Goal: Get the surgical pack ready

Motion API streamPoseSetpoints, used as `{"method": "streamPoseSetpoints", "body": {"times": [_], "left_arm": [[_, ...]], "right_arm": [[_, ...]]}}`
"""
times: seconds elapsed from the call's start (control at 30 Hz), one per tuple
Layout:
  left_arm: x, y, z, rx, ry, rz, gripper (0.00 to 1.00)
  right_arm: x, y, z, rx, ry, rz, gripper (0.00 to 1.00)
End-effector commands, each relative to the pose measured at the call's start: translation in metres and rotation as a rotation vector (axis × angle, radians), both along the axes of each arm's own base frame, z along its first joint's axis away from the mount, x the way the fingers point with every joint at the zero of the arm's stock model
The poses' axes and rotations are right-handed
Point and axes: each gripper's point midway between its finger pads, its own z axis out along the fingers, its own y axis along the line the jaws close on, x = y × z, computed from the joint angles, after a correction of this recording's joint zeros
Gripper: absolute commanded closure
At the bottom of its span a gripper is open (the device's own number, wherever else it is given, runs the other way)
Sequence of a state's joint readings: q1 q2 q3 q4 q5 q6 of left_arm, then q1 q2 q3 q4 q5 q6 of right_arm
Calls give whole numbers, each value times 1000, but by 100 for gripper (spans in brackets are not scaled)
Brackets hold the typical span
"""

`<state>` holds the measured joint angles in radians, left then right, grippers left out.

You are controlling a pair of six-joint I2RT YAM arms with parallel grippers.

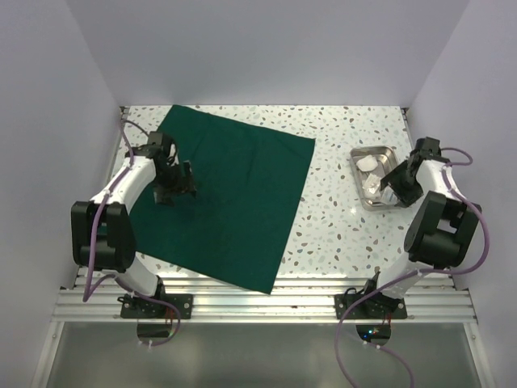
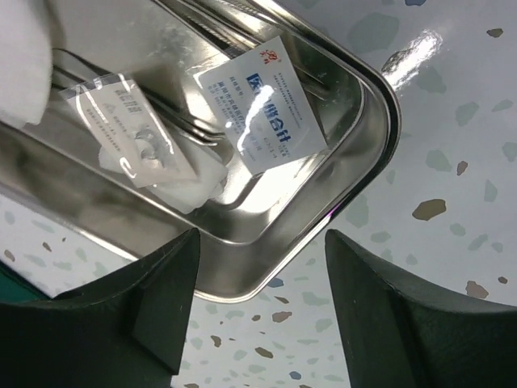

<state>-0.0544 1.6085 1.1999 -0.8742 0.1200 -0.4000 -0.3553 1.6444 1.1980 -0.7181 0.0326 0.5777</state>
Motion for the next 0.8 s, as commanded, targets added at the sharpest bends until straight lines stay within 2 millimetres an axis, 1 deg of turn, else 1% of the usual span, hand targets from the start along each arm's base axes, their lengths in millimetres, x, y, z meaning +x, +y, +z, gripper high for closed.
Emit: {"method": "streamPoseSetpoints", "body": {"times": [0.0, 0.13, 0.23, 0.3, 0.33, 0.4, 0.43, 0.47, 0.5, 0.53, 0.57, 0.6, 0.67, 0.7, 0.73, 0.77], "left_arm": [[7, -9, -1, -9, -24, -37, 19], [5, -24, -4, -20, 1, -72, 20], [8, -33, 1, -15, -6, -92, 20], [10, -38, 2, -18, -10, -107, 20], [9, -45, 0, -25, -1, -124, 20], [12, -52, 1, -35, -6, -143, 21], [11, -60, -1, -49, 3, -167, 22], [15, -66, 3, -58, -11, -180, 22], [15, -72, 3, -65, -10, -194, 23], [15, -80, 1, -64, -5, -219, 24], [18, -85, 5, -69, -14, -232, 24], [18, -90, 4, -81, -9, -244, 24], [17, -103, -1, -98, 4, -277, 25], [15, -109, -3, -114, 17, -292, 26], [12, -117, -9, -115, 39, -315, 26], [12, -120, -11, -117, 45, -325, 27]], "right_arm": [[-8, -2, -24, 25, 83, -66, 33], [-12, -2, -38, 40, 120, -91, 37], [-15, 0, -45, 52, 140, -97, 37], [-12, -1, -48, 50, 131, -100, 38], [-11, -1, -53, 55, 140, -101, 39], [-7, 1, -57, 75, 140, -110, 42], [-5, 1, -57, 81, 134, -112, 43], [-2, 1, -60, 88, 130, -124, 44], [-1, 1, -60, 86, 130, -128, 47], [-1, 0, -62, 89, 132, -131, 51], [0, 0, -62, 91, 135, -134, 55], [0, 0, -62, 92, 137, -135, 58], [0, 0, -62, 101, 134, -139, 67], [-1, 0, -61, 103, 137, -140, 69], [-2, -1, -61, 103, 137, -141, 72], [-3, -1, -61, 104, 138, -143, 74]]}}
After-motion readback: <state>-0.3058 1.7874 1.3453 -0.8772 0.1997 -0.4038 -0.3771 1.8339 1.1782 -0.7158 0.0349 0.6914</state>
